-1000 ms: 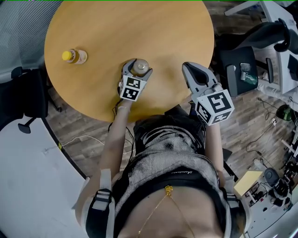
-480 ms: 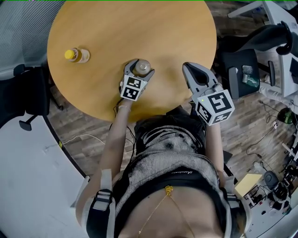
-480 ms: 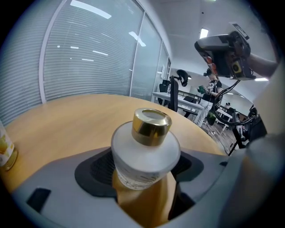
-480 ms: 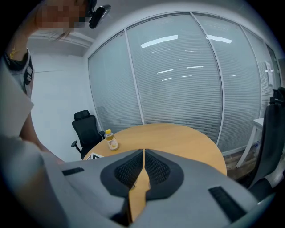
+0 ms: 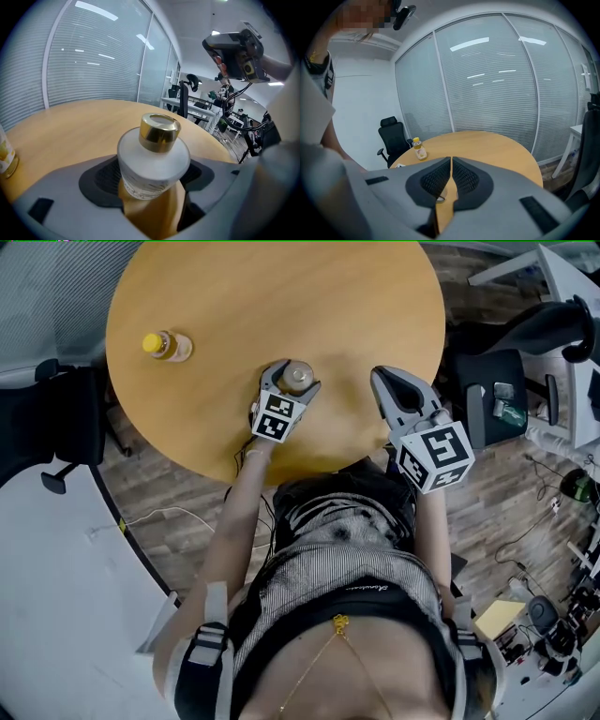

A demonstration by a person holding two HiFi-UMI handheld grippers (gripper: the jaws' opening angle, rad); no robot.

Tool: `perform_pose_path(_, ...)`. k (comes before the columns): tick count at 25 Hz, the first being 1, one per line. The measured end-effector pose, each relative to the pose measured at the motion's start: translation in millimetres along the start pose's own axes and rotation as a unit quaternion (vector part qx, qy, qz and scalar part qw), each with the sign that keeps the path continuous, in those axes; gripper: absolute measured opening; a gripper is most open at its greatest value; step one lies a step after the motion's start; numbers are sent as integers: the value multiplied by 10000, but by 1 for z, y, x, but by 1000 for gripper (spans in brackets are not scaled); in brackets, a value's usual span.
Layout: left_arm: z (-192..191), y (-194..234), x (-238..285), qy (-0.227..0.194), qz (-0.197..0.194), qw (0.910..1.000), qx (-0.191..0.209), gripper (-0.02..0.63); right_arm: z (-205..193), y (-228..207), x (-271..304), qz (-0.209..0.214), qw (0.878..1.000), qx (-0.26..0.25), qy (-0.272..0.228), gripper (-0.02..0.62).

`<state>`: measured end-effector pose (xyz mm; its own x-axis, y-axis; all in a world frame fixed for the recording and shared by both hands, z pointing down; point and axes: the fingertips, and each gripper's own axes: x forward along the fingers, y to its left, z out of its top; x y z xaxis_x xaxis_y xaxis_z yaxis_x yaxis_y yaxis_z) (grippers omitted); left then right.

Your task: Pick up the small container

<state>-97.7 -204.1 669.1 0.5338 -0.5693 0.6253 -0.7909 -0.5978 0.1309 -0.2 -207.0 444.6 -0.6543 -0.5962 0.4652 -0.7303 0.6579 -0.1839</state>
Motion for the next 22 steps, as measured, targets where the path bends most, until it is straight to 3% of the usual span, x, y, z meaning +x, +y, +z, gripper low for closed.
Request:
perform_pose_path(15, -3, 3, -2, 127, -6, 9999, 40, 356, 5, 5, -5, 38, 9999, 37, -91, 25)
perform_pose_path(22, -6, -12, -9, 266, -51, 9995, -180, 354, 4, 0, -11, 11, 9999, 92, -142, 25)
